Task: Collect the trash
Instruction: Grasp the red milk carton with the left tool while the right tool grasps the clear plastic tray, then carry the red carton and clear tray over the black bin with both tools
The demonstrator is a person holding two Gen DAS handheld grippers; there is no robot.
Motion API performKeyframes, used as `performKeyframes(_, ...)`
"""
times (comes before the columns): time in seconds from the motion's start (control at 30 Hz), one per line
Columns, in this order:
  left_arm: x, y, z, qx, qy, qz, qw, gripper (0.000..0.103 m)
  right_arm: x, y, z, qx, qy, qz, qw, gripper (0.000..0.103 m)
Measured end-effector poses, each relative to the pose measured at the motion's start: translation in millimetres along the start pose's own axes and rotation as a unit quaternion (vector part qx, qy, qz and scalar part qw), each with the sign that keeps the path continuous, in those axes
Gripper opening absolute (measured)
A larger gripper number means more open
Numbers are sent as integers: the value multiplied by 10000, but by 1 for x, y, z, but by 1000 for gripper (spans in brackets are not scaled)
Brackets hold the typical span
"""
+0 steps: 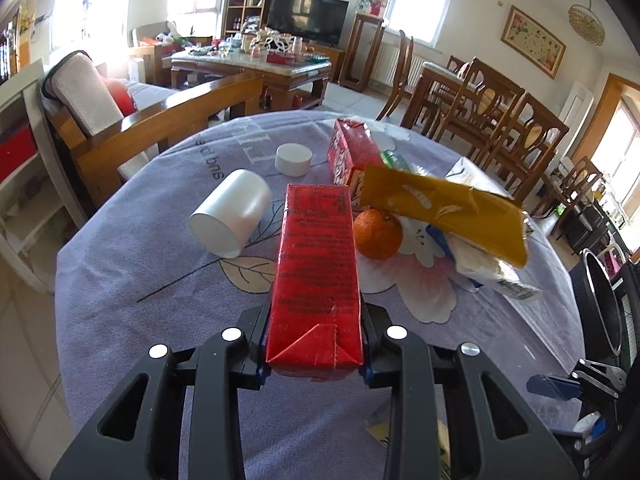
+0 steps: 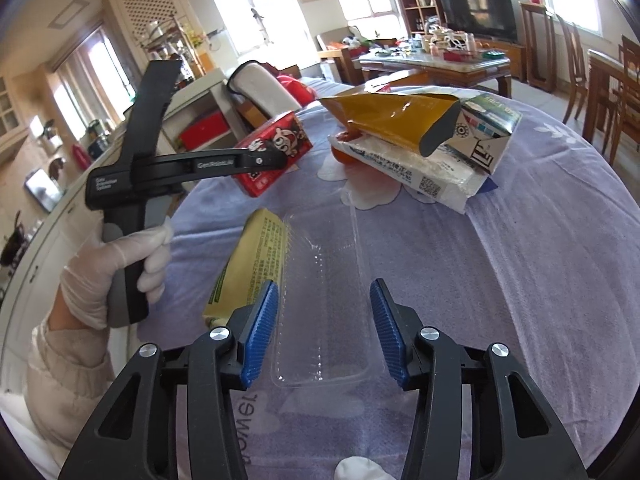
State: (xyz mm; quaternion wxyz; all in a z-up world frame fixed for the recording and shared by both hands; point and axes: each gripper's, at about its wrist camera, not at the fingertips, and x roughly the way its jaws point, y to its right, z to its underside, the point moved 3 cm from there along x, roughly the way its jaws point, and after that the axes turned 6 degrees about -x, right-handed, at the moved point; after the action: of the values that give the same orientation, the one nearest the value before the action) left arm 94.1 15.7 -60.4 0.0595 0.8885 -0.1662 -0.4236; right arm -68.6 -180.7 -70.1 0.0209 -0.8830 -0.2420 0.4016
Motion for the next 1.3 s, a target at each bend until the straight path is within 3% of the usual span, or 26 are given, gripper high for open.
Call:
performKeyframes(0.23,-27,25,-7,129,367,307,9988,32,-23,15,3,260,247,-65,9993,46)
performKeyframes(0.43,-39,66,-7,442,457,656,9958,32,-60,34,4,540,576,-35,9969,46)
performKeyframes(0.63,-44,135,-8,852,492,1174,9882,32,-136,68,-2,832,1087,549,9891,46)
performKeyframes(0.77,-42,192,0,1271,464,1505,9793,32,-197,104,16,1013,1290,1116,9801,46)
performKeyframes(0.93,-9,244,18,1737,-43,1367,9753,32,-253,144,53,1205,1340,1787,9673,46)
performKeyframes(1.07,0,256,46,2045,-398,1335,9689,32,-274,166,88,1412,1303,1954,9617,46)
performKeyframes(1.17,-6,259,67,2386,-544,1441,9588,35,-275,178,106,1450,1173,1978,9623,46)
performKeyframes(1.3,7,261,77,2770,-592,707,9564,39,-278,193,119,1472,1133,1852,9650,46)
